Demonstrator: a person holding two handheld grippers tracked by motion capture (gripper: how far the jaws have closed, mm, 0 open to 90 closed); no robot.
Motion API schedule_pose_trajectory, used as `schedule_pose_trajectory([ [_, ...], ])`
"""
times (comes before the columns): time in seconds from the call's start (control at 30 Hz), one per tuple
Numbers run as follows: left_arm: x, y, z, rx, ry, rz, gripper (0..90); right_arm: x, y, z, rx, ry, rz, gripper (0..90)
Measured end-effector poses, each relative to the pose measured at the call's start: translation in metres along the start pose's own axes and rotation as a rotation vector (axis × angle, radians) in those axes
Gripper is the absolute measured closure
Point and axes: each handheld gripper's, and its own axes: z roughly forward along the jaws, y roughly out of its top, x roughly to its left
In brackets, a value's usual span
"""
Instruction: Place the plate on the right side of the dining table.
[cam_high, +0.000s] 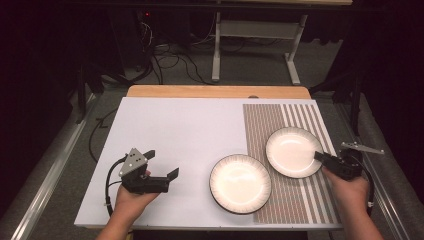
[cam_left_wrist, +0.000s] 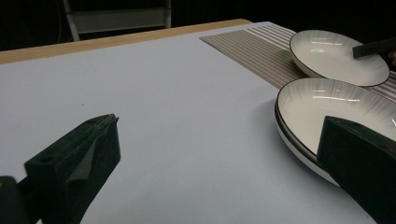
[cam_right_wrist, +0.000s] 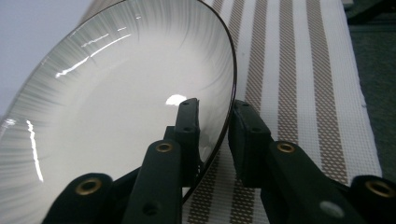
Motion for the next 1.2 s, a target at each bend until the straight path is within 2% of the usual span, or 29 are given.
schedule_pose_trajectory([
  [0.07,0.000,0.000,0.000,0.000,0.003,-0.004,0.3,-0.002,-0.002,0.003,0.020,-0.035,0.000,76.1],
  [0.17,-0.001,0.000,-0.001,-0.008,0.004,-0.004,0.4,-0.007,-0.005,0.005,0.014,-0.006,0.040,74.8],
  [0.27,-0.002,0.001,-0.003,-0.014,0.006,0.004,0.4,-0.005,-0.005,0.004,0.004,-0.018,0.006,68.1],
  [0.37,-0.002,0.001,-0.004,-0.018,0.009,0.009,0.4,-0.001,-0.005,-0.003,-0.032,-0.015,-0.017,60.6],
  [0.43,-0.002,0.000,-0.004,-0.017,0.008,0.005,0.4,0.003,-0.005,-0.010,-0.072,0.001,-0.044,54.5],
  [0.5,-0.002,-0.001,-0.004,-0.019,0.008,0.006,0.4,0.007,-0.005,-0.016,-0.116,0.040,-0.070,51.7],
  [0.53,-0.002,-0.001,-0.004,-0.018,0.008,0.007,0.3,0.011,-0.005,-0.020,-0.138,0.064,-0.091,49.1],
  [0.63,-0.003,-0.001,-0.003,-0.022,0.010,0.010,0.3,0.024,-0.004,-0.025,-0.153,0.089,-0.144,41.6],
  [0.7,-0.003,-0.001,-0.003,-0.019,0.011,0.015,0.3,0.036,-0.003,-0.028,-0.168,0.100,-0.195,35.6],
  [0.9,-0.005,-0.001,-0.005,-0.026,0.011,0.014,0.3,0.074,-0.004,-0.035,-0.208,0.165,-0.296,23.0],
  [1.0,-0.007,-0.001,-0.006,-0.033,0.008,0.015,0.3,0.089,-0.006,-0.039,-0.237,0.210,-0.312,18.6],
  [1.13,-0.007,-0.001,-0.006,-0.031,0.005,0.020,0.3,0.106,-0.008,-0.045,-0.266,0.242,-0.343,14.6],
  [1.2,-0.007,-0.001,-0.006,-0.030,0.003,0.025,0.2,0.115,-0.009,-0.048,-0.279,0.257,-0.358,6.7],
])
